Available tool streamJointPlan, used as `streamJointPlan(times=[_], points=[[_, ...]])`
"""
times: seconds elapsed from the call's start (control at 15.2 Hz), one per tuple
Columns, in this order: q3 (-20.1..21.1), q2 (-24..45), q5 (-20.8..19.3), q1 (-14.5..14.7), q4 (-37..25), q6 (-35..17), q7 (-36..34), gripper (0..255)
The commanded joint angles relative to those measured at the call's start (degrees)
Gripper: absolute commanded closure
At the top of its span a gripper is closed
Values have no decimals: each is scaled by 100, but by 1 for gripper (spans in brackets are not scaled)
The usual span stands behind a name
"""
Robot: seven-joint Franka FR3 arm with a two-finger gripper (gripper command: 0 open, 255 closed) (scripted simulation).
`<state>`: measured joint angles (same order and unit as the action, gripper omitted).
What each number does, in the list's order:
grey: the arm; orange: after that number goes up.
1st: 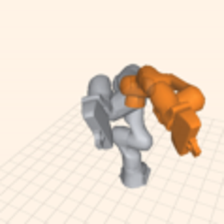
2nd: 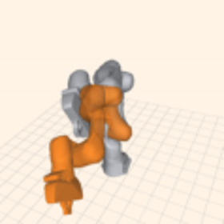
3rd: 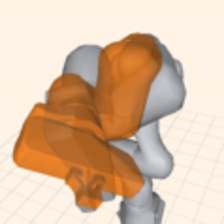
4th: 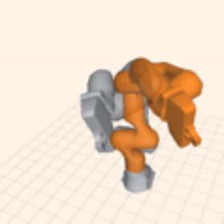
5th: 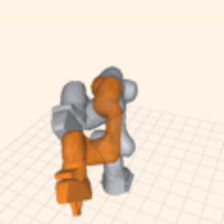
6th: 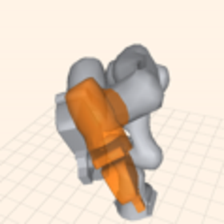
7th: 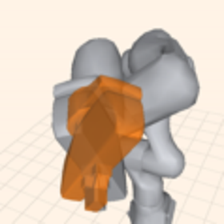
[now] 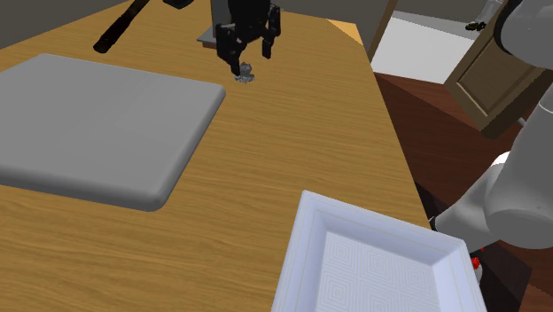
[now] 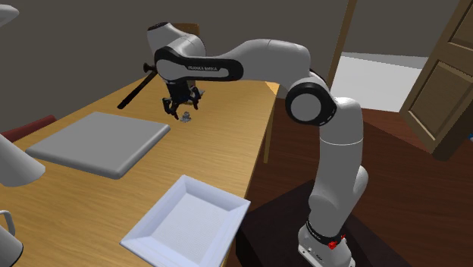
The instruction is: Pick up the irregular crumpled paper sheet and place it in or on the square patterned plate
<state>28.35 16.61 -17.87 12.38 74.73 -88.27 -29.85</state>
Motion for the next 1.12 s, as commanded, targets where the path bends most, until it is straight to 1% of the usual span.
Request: streamJointPlan(times=[0.0, 0.26, 0.79, 0.86, 1.06], points=[[-3, 0, -3, -11, 134, -134, -32, 0], [-24, -91, 38, -111, 605, -527, -41, 0], [-24, -91, 38, -111, 604, -526, -41, 0], [-24, -91, 38, -111, 604, -526, -41, 255], [-24, -82, 34, -107, 593, -521, -44, 255]])
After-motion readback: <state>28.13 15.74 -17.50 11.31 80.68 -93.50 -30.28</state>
